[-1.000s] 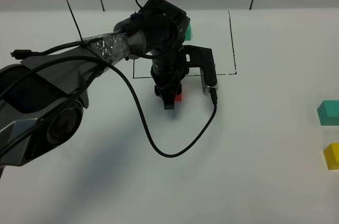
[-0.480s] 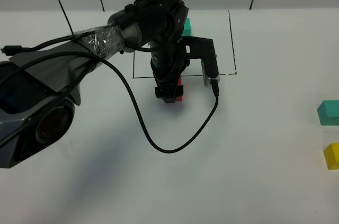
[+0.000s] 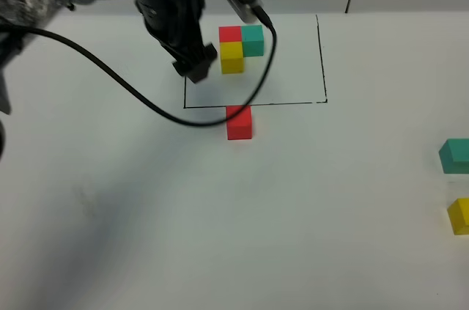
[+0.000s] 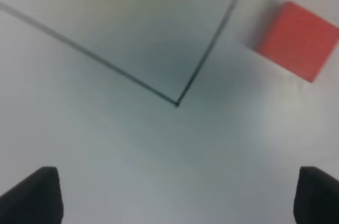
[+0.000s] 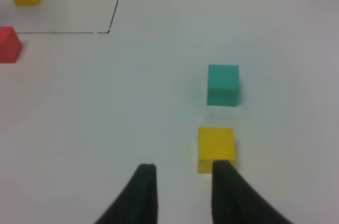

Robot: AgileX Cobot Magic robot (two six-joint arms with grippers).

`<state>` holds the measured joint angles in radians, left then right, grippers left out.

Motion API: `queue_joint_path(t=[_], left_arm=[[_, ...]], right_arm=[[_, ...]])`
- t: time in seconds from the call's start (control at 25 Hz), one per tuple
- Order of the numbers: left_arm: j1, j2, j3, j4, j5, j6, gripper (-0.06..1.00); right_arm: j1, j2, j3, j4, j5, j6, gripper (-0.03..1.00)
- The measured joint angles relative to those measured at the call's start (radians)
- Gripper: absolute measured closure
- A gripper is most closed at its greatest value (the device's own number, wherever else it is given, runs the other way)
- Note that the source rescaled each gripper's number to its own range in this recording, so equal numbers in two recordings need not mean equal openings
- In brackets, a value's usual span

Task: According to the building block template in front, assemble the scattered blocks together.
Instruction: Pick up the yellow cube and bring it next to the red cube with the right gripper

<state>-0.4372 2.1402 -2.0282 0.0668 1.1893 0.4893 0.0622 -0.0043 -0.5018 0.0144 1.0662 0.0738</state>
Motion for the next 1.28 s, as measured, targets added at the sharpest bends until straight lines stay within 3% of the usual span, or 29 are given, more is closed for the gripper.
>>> queue_joint_path(t=[0.16, 0.36, 0.52, 0.72, 0.92, 1.28], left_arm=[[0.161, -0.094, 0.091, -0.076, 0.001, -0.072, -0.05], [0.359, -0.286, 0.378, -0.216, -0.012, -0.078, -0.05], [0.450, -0.535, 0.662, -0.262, -0.152, -0.119, -0.06], [0.458, -0.900, 0.952, -0.282, -0.241, -0.270, -0.04], [0.433, -1.285, 1.135, -0.222, -0.267, -0.350, -0.03], [0.429, -1.753, 1.314, -0.199, -0.136, -0.418, 0.00]], right_arm=[[0.000, 0.000, 0.000, -0.001, 0.000, 0.000, 0.97], [0.000, 0.000, 0.000, -0.001, 0.000, 0.000, 0.97], [0.000, 0.000, 0.000, -0.001, 0.000, 0.000, 0.97], [0.000, 0.000, 0.000, -0.001, 0.000, 0.000, 0.97], [0.000, 0.000, 0.000, -0.001, 0.000, 0.000, 0.97], [0.000, 0.000, 0.000, -0.001, 0.000, 0.000, 0.97]])
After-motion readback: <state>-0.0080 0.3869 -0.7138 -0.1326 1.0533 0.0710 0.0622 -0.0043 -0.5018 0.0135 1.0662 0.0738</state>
